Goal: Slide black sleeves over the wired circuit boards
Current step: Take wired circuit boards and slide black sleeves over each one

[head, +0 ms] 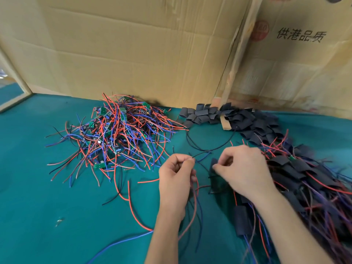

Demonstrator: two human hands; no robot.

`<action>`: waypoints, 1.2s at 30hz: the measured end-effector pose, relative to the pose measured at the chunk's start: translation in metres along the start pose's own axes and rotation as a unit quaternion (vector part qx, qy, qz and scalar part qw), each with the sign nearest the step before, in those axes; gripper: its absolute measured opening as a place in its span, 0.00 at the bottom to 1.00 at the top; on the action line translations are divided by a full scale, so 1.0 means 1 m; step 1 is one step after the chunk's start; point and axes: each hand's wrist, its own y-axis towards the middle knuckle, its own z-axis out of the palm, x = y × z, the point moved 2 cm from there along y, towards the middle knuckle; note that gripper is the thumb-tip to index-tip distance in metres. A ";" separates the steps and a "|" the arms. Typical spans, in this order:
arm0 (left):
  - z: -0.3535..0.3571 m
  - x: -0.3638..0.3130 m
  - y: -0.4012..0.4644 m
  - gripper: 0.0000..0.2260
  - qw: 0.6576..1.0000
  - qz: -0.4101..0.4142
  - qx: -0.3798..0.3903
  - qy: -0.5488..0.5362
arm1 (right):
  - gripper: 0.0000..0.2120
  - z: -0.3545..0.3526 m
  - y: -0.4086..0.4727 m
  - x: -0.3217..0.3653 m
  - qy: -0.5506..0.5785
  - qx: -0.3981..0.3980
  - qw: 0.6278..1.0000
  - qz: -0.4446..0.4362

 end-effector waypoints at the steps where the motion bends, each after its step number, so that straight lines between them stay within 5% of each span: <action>1: 0.000 0.000 0.000 0.11 1.000 0.000 -0.002 -0.006 | 0.09 0.009 -0.003 0.001 0.009 -0.005 1.000 -0.015; 8: -0.001 0.007 0.003 0.03 0.995 0.034 -0.015 0.097 | 0.14 0.043 -0.018 0.006 0.232 -0.038 0.972 -0.019; 13: -0.002 0.009 0.002 0.06 0.985 0.065 -0.009 0.162 | 0.09 0.045 -0.018 0.005 0.517 -0.013 0.851 0.095; 19: -0.004 0.006 0.001 0.05 0.987 0.055 -0.001 0.148 | 0.13 0.046 -0.023 0.013 0.605 0.075 0.791 0.052; 23: -0.006 0.005 0.002 0.05 0.990 0.053 -0.014 0.128 | 0.11 0.045 -0.024 0.015 0.610 0.074 0.788 0.041; 25: -0.005 0.006 0.003 0.06 0.991 0.056 -0.015 0.120 | 0.13 0.039 -0.021 0.013 0.597 0.023 0.801 0.048; 30: -0.001 0.005 0.002 0.06 0.996 0.040 -0.002 0.081 | 0.14 -0.006 -0.012 -0.006 0.536 -0.245 0.807 0.042; 36: 0.000 0.004 0.000 0.05 0.996 0.047 0.010 0.076 | 0.12 -0.040 -0.015 -0.001 0.529 -0.308 0.790 -0.033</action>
